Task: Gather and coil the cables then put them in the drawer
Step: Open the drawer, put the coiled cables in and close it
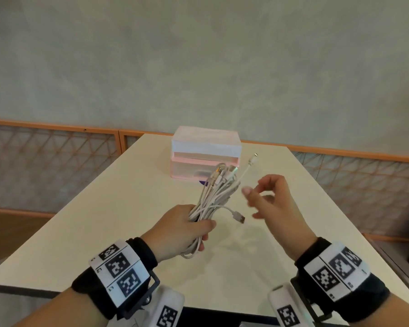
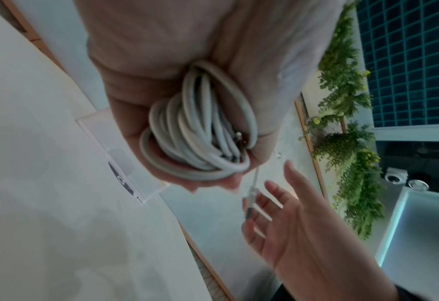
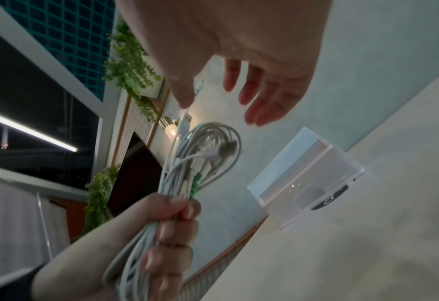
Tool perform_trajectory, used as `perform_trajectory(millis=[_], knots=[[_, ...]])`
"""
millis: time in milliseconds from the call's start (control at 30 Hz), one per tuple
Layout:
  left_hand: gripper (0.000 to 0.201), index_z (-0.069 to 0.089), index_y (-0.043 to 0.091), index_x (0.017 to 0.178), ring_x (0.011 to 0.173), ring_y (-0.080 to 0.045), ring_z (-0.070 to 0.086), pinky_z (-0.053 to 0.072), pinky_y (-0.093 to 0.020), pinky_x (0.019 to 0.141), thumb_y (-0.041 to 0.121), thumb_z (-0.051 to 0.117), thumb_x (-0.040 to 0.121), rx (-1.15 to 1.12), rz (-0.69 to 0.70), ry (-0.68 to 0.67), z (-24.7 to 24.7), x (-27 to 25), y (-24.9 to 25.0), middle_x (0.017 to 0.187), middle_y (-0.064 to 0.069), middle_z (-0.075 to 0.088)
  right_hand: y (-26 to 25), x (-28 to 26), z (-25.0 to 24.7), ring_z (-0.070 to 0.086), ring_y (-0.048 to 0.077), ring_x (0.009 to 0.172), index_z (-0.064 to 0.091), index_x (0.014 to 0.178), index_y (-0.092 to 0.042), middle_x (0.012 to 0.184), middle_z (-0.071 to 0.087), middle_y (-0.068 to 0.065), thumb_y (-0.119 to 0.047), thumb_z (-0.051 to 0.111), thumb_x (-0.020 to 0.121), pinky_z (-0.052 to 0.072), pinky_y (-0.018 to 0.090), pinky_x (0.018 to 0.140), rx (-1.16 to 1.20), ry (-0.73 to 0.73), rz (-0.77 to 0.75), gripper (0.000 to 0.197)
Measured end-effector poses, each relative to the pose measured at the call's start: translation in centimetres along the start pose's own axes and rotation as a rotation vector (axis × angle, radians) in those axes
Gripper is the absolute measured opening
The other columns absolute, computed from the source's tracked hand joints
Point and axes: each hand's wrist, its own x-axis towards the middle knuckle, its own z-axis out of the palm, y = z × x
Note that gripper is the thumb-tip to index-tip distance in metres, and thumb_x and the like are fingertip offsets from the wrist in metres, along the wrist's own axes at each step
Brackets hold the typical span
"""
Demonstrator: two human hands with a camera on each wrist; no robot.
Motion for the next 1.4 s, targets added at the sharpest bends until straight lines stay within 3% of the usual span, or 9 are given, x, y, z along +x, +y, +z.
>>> perform_trajectory(millis=[167, 333, 500, 633, 800, 967, 1133, 1300, 1400], knots=[[0.022, 0.057, 0.012, 0.068, 0.05, -0.016, 0.062, 0.045, -0.024, 0.049, 0.022, 0.061, 0.087, -0.069, -0.022, 0.011, 0.2, 0.3, 0.3, 0.056, 0.002, 0.061, 0.0, -0.8, 0.2, 0.065, 0.018, 0.065, 0.048, 0.089, -0.01, 0.096, 0.061, 0.013, -0.011, 0.072, 0.078, 0.055, 0.029, 0.062, 0.026, -0.245, 0.048, 0.027], [0.022, 0.056, 0.012, 0.068, 0.05, -0.017, 0.061, 0.042, -0.024, 0.048, 0.021, 0.061, 0.087, -0.101, -0.032, 0.019, 0.5, 0.4, 0.2, 0.059, 0.0, 0.061, 0.2, -0.8, 0.3, 0.066, 0.019, 0.072, 0.048, 0.088, -0.011, 0.09, 0.064, 0.008, -0.007, 0.069, 0.081, 0.054, 0.029, 0.066, 0.058, -0.385, 0.158, 0.023], [0.021, 0.056, 0.012, 0.07, 0.05, -0.016, 0.062, 0.046, -0.025, 0.05, 0.022, 0.061, 0.088, -0.053, -0.045, 0.025, 0.0, 0.3, -0.1, 0.056, 0.003, 0.062, -0.8, -0.1, -0.4, 0.056, 0.012, 0.062, 0.061, 0.08, -0.005, 0.074, 0.063, 0.014, 0.002, 0.066, 0.08, 0.048, 0.024, 0.063, 0.016, -0.185, -0.055, 0.009], [0.018, 0.057, 0.013, 0.074, 0.052, -0.015, 0.064, 0.047, -0.025, 0.054, 0.023, 0.061, 0.088, 0.027, -0.003, -0.028, 0.6, -0.2, 0.0, 0.06, 0.004, 0.064, -2.0, 2.0, -0.8, 0.056, 0.01, 0.066, 0.063, 0.075, -0.014, 0.07, 0.063, -0.003, 0.002, 0.068, 0.078, 0.048, 0.017, 0.065, -0.038, -0.095, -0.158, 0.017], [0.018, 0.056, 0.013, 0.074, 0.053, -0.016, 0.063, 0.046, -0.026, 0.054, 0.023, 0.061, 0.088, 0.03, 0.015, -0.072, 0.6, -0.4, 0.2, 0.06, 0.003, 0.063, -1.9, 2.8, -0.7, 0.058, 0.013, 0.07, 0.063, 0.075, -0.018, 0.076, 0.065, 0.002, -0.002, 0.068, 0.078, 0.05, 0.025, 0.07, -0.152, -0.089, -0.185, 0.017], [0.02, 0.055, 0.013, 0.071, 0.052, -0.017, 0.061, 0.046, -0.025, 0.052, 0.021, 0.061, 0.089, -0.005, 0.009, -0.103, 0.4, -0.6, 0.2, 0.057, 0.004, 0.062, -1.1, 3.0, -0.8, 0.058, 0.008, 0.078, 0.064, 0.071, -0.035, 0.083, 0.064, -0.013, -0.016, 0.067, 0.083, 0.042, 0.014, 0.067, -0.461, -0.139, -0.305, 0.023], [0.02, 0.056, 0.013, 0.071, 0.052, -0.017, 0.062, 0.046, -0.025, 0.052, 0.021, 0.061, 0.089, -0.027, -0.015, -0.077, 0.2, -0.5, 0.2, 0.057, 0.004, 0.062, -0.5, 1.9, -1.3, 0.051, 0.002, 0.096, 0.066, 0.099, -0.021, 0.109, 0.05, -0.008, -0.019, 0.06, 0.087, 0.04, 0.012, 0.076, -0.522, -0.032, -0.375, 0.013], [0.019, 0.056, 0.013, 0.072, 0.052, -0.015, 0.062, 0.044, -0.022, 0.048, 0.022, 0.061, 0.088, -0.007, -0.012, -0.05, 0.4, -0.2, 0.6, 0.058, 0.005, 0.062, -1.9, 0.1, -0.9, 0.042, 0.014, 0.121, 0.052, 0.123, -0.01, 0.132, 0.043, 0.004, -0.007, 0.06, 0.082, 0.034, 0.024, 0.102, -0.68, 0.085, -0.788, 0.041], [0.019, 0.056, 0.013, 0.072, 0.051, -0.015, 0.062, 0.045, -0.023, 0.05, 0.022, 0.061, 0.088, -0.01, 0.001, -0.056, 0.7, -0.5, 0.8, 0.057, 0.005, 0.062, -1.8, 1.0, -1.0, 0.054, 0.024, 0.107, 0.066, 0.108, -0.008, 0.117, 0.06, 0.008, -0.005, 0.057, 0.086, 0.037, 0.02, 0.096, -0.772, 0.085, -0.831, 0.024]])
